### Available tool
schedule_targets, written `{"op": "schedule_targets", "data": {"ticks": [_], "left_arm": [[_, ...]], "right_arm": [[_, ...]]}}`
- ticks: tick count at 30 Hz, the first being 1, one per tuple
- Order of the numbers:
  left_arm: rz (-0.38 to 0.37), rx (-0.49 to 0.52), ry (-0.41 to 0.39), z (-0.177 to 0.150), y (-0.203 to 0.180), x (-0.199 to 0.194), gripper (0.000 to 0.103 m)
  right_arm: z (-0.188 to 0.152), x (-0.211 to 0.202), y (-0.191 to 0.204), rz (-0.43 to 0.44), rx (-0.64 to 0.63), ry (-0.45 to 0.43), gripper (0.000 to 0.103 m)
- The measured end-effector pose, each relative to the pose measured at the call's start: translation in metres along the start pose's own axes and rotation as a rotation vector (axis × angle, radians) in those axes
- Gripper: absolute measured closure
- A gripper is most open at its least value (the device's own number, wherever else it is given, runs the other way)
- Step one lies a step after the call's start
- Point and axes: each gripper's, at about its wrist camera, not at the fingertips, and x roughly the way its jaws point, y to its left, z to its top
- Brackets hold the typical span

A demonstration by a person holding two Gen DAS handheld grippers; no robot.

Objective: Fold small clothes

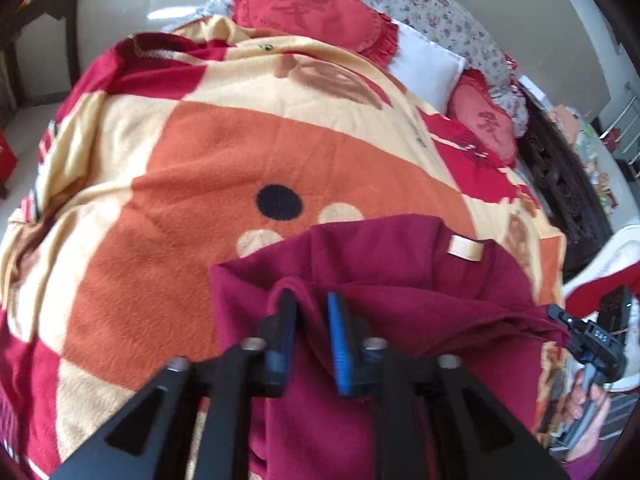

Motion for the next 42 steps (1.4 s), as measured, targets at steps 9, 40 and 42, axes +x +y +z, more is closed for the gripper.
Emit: {"op": "schedule_targets", "data": {"ticks": [9, 40, 42], "left_arm": [[0.036, 0.047, -0.113, -0.003, -0.005, -0.044, 0.015], [0.218, 0.186, -0.044, -0.058, -0.038, -0.027, 0.016], [0.217, 0.202, -0.042, -0.067, -0.038, -0.034, 0.016]], "right_arm": [[-0.028, -0.063, 0.024, -0.047, -0.087, -0.235, 0.097], [-0.068, -0.017, 0.046, -0.196, -0.242, -0.026, 0.087], [-0.081, -0.025, 0.037, -0.195, -0.212, -0.019, 0.087]]}}
